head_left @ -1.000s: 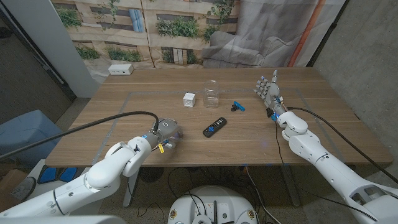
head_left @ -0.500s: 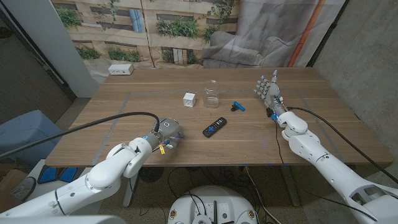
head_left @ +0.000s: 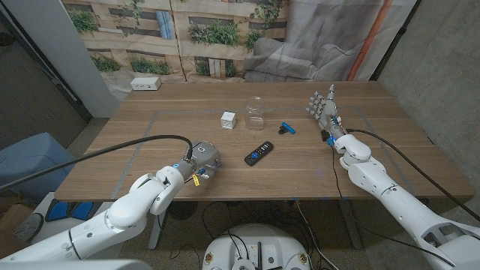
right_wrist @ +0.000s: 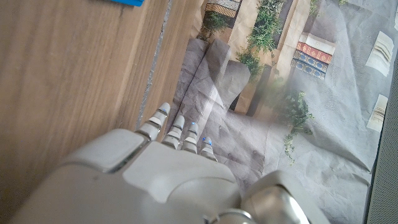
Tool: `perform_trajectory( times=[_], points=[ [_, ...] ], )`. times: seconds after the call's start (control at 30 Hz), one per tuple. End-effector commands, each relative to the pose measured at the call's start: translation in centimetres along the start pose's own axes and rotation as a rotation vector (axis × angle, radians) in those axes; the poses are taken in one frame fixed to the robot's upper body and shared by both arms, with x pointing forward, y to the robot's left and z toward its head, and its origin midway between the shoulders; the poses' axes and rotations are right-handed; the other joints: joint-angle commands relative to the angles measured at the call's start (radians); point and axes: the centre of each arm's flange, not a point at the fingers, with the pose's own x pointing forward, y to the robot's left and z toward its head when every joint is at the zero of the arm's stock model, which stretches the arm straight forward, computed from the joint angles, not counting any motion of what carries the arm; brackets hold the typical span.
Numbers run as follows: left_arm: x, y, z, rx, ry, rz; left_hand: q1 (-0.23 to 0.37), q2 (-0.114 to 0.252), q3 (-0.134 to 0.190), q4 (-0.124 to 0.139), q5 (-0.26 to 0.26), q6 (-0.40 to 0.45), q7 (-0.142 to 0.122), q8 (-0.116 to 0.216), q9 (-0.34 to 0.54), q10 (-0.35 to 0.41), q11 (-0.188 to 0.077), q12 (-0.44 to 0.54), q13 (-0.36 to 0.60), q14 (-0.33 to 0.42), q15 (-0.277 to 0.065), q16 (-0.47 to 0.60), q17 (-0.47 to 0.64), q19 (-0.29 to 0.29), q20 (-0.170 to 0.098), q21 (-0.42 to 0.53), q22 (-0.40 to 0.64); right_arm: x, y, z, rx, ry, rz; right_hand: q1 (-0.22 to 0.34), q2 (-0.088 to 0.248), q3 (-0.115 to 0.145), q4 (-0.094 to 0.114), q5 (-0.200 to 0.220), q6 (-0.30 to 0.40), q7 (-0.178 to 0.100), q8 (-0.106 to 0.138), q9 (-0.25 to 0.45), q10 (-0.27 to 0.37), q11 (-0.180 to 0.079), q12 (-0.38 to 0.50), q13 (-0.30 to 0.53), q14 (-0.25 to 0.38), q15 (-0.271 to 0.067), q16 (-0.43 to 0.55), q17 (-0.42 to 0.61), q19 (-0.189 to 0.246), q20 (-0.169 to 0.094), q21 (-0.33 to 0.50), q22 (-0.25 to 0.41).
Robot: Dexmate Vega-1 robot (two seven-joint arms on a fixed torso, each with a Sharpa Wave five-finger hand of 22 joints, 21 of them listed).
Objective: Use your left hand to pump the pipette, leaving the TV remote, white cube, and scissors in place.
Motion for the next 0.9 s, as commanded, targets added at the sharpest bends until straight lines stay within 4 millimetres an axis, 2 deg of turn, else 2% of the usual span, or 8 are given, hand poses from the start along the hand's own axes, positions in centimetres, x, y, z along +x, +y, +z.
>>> perform_trajectory(
  times=[0.03, 0.6, 0.9],
  points=[
    [0.04, -0.59, -0.50, 0.012, 0.021, -0.003, 0.014, 0.004, -0.008, -0.001, 0.002, 0.026, 0.007, 0.006, 0.006, 0.018, -0.003, 0.000, 0.003, 0.013, -0.136, -0.002, 0.002, 0.011, -0.005, 0.003, 0.001, 0.00, -0.02, 0.01, 0.000, 0.000, 0.000, 0.000, 0.058, -0.007, 0.000, 0.006, 0.003, -0.009, 0.007, 0.003, -0.003, -0.006, 0.002, 0.005, -0.011, -0.079, 0.006, 0.004, 0.005, 0.002, 0.004, 0.005],
    [-0.16, -1.18, -0.08, 0.007, 0.020, 0.011, 0.023, 0.010, -0.017, -0.001, 0.001, 0.064, 0.011, 0.008, 0.009, 0.052, -0.006, 0.002, 0.005, 0.028, -0.136, -0.005, 0.002, 0.032, -0.009, 0.007, 0.002, -0.01, -0.02, 0.02, 0.000, 0.000, 0.000, 0.000, 0.058, -0.006, 0.001, 0.006, 0.002, -0.009, 0.006, 0.003, -0.001, -0.004, 0.003, 0.005, -0.011, -0.079, 0.006, 0.004, 0.005, 0.002, 0.004, 0.005],
    [-0.11, -1.11, 0.35, -0.004, 0.014, -0.004, 0.012, -0.005, -0.033, 0.001, -0.002, 0.052, 0.010, -0.004, 0.009, 0.054, -0.006, -0.003, 0.005, 0.037, -0.131, -0.007, 0.002, 0.037, -0.010, 0.006, 0.002, -0.01, -0.01, 0.01, 0.000, 0.000, 0.000, 0.000, 0.058, -0.007, 0.001, 0.006, 0.003, -0.009, 0.007, 0.003, -0.004, -0.004, 0.002, 0.005, -0.009, -0.079, 0.007, 0.004, 0.005, 0.002, 0.004, 0.005]
  ],
)
